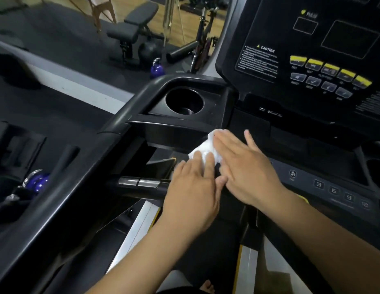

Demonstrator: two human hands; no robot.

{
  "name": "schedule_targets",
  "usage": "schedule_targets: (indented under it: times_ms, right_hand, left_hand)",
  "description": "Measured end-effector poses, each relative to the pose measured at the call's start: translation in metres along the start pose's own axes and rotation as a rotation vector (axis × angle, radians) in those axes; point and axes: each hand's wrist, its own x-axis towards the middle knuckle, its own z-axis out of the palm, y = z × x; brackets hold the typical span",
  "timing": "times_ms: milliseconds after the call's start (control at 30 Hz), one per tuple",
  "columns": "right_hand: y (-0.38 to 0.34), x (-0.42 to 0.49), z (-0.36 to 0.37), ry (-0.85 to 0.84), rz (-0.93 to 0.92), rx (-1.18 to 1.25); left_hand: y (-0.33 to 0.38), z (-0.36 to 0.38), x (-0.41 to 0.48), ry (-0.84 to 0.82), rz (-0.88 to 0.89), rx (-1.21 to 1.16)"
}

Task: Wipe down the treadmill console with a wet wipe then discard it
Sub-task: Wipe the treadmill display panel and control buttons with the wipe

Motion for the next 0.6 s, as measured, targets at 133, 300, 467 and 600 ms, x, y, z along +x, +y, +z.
schedule_targets:
  times_ms: [133, 300, 467, 600]
  right_hand:
    - [0.01, -0.021, -0.001, -0.021, -0.101, 0.149]
    - [-0.004, -0.024, -0.015, 0.085, -0.111, 0.231]
    - [-0.003, -0.026, 0.008, 0.072, -0.179, 0.257]
    - [-0.01, -0.022, 0.01, 0.193, -0.12, 0.24]
  left_hand:
    - [-0.003, -0.006, -0.02, 0.027, -0.008, 0.116]
    - [-0.005, -0.01, -0.018, 0.122, -0.004, 0.119]
    - [-0.018, -0.033, -0.019, 0.035, 0.088, -0.085]
    - [-0.038, -0.05, 0.007, 0.131, 0.193, -0.092]
